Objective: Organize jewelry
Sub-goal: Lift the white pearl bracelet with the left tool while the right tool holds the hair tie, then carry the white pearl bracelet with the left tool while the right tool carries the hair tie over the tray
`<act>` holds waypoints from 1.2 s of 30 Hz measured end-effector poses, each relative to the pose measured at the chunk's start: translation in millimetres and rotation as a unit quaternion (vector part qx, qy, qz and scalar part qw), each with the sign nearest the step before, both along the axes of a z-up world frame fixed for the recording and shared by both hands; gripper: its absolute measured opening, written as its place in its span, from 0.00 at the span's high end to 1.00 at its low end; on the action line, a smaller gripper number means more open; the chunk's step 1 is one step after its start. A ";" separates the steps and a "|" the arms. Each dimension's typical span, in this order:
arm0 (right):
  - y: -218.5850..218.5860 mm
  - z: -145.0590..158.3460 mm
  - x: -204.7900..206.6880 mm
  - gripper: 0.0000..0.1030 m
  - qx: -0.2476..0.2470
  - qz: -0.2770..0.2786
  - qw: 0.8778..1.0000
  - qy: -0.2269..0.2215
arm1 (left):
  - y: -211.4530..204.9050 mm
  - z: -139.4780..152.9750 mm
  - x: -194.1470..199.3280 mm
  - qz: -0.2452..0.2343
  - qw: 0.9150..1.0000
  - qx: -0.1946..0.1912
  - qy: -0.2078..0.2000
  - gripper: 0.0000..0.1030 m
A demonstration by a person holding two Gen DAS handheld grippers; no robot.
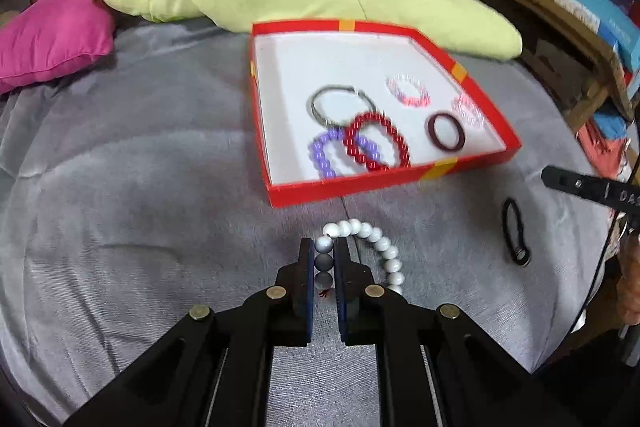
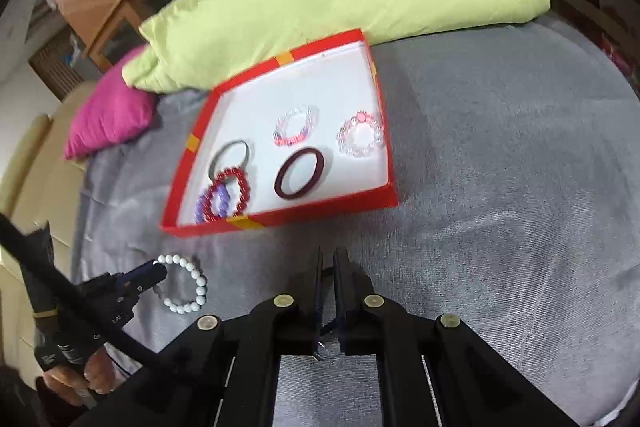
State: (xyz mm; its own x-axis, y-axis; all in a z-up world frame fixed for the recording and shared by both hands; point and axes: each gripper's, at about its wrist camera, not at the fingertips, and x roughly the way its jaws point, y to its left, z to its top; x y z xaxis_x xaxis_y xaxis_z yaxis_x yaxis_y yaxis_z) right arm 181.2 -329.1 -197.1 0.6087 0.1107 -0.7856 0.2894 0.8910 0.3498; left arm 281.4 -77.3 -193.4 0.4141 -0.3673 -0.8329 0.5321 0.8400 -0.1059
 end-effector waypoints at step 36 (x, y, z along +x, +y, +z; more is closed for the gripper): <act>33.0 2.7 9.8 0.94 -0.063 0.042 0.996 -0.040 | 15.2 39.4 -9.0 0.004 0.998 -0.048 -0.045 0.90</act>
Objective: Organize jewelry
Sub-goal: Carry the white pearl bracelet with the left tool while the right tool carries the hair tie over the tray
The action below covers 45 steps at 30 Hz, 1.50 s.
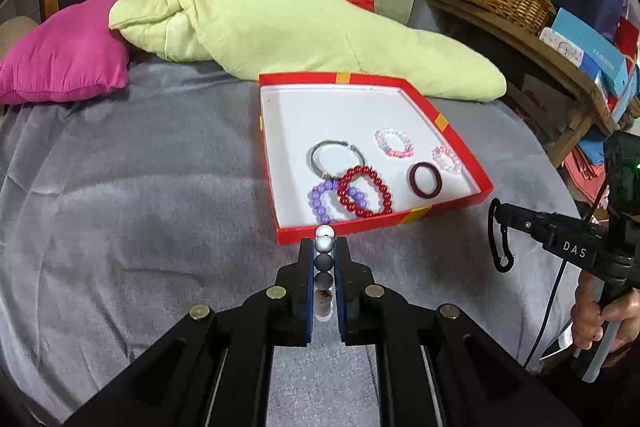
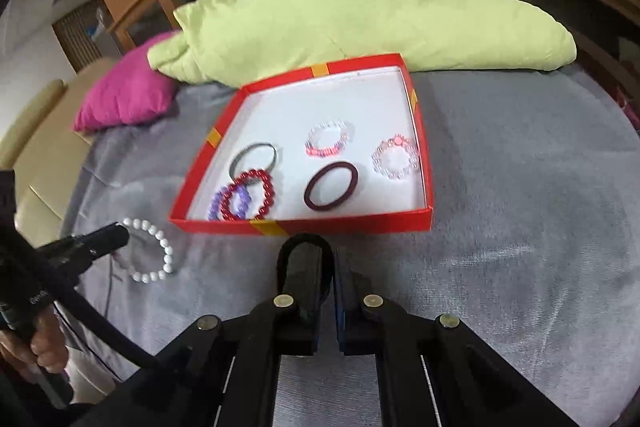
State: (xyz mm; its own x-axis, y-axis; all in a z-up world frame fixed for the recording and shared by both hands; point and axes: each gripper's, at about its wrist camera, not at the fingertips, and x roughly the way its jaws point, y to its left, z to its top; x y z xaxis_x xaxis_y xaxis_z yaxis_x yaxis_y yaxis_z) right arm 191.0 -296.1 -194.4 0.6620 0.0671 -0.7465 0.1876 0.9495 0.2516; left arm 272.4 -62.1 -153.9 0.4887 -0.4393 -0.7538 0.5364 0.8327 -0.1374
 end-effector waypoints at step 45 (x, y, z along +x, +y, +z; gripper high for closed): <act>40.1 26.9 23.5 0.94 0.041 0.031 0.995 -0.080 | 21.1 39.8 -12.4 0.085 0.987 0.045 -0.126 0.90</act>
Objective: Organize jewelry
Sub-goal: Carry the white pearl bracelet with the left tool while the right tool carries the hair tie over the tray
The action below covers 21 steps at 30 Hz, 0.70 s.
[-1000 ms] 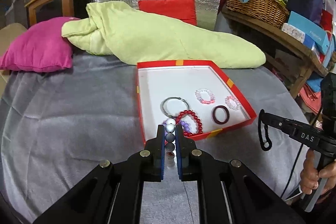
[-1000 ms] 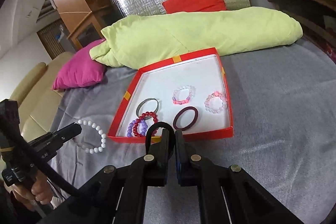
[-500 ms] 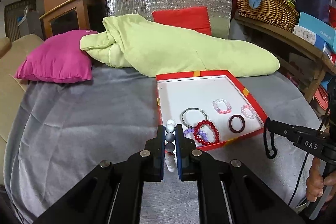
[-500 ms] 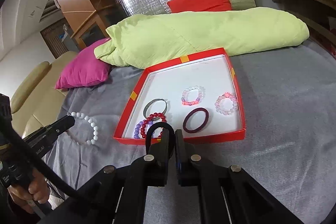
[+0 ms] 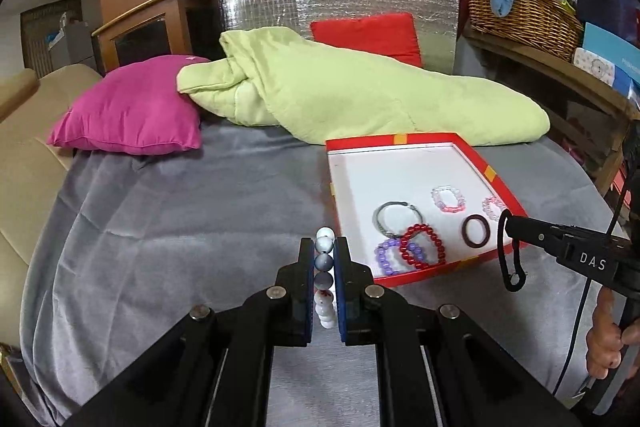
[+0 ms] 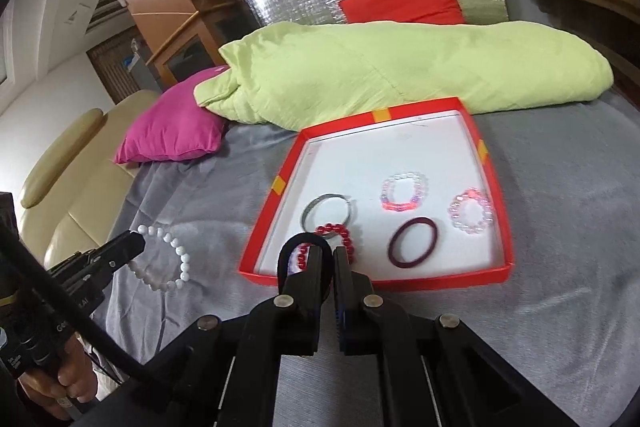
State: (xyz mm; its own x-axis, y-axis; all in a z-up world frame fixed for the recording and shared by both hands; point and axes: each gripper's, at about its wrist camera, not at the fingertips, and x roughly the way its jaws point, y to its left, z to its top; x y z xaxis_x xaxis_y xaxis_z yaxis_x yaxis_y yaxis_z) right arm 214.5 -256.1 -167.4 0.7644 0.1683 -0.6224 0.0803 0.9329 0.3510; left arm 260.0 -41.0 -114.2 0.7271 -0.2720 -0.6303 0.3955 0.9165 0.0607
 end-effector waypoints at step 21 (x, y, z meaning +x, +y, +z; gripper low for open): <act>19.1 -9.5 28.5 0.94 0.012 0.022 1.000 -0.001 | 10.8 -7.5 15.8 0.025 1.000 0.014 0.006 0.90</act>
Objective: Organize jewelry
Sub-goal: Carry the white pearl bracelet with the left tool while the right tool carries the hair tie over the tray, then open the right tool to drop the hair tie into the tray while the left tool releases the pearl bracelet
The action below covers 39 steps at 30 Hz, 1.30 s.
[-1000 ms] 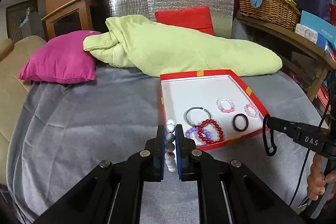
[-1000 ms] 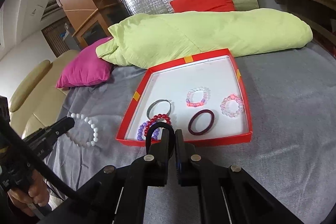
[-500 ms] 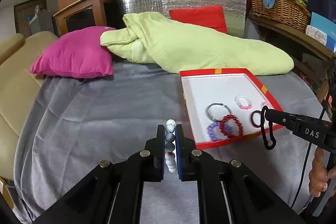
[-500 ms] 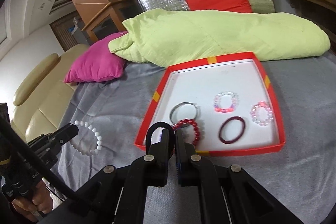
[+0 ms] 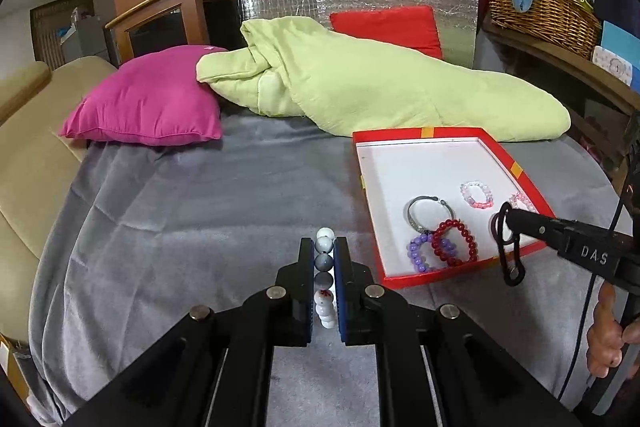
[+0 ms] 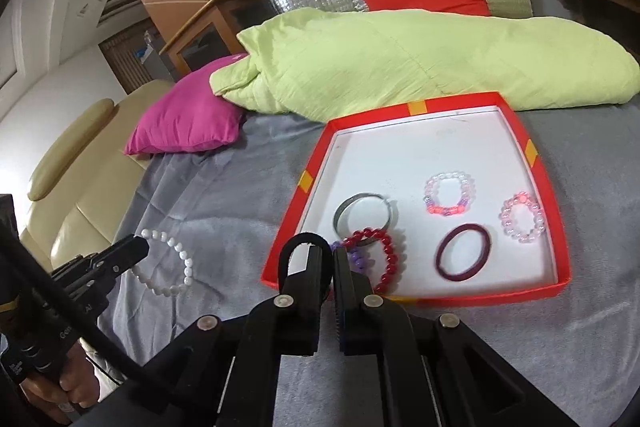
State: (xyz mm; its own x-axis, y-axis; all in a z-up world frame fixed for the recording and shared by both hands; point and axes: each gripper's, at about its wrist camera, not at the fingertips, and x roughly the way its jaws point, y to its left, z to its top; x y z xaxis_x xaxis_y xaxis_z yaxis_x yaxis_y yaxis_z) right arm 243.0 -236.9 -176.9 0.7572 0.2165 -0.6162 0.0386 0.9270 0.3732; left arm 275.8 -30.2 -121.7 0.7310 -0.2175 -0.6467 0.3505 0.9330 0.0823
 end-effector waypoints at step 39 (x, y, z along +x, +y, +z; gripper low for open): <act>-150.0 -47.2 139.1 0.92 0.120 -0.197 0.970 0.077 | -163.1 -64.7 150.9 -0.080 0.985 -0.105 0.114 0.90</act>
State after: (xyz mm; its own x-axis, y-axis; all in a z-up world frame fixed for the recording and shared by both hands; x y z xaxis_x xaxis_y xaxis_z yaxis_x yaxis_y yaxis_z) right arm 382.2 -386.9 -224.2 0.7131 0.0799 -0.6965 0.4447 0.7165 0.5374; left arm 426.7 -193.3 -186.4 0.5181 -0.4636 -0.7188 0.4807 0.8529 -0.2036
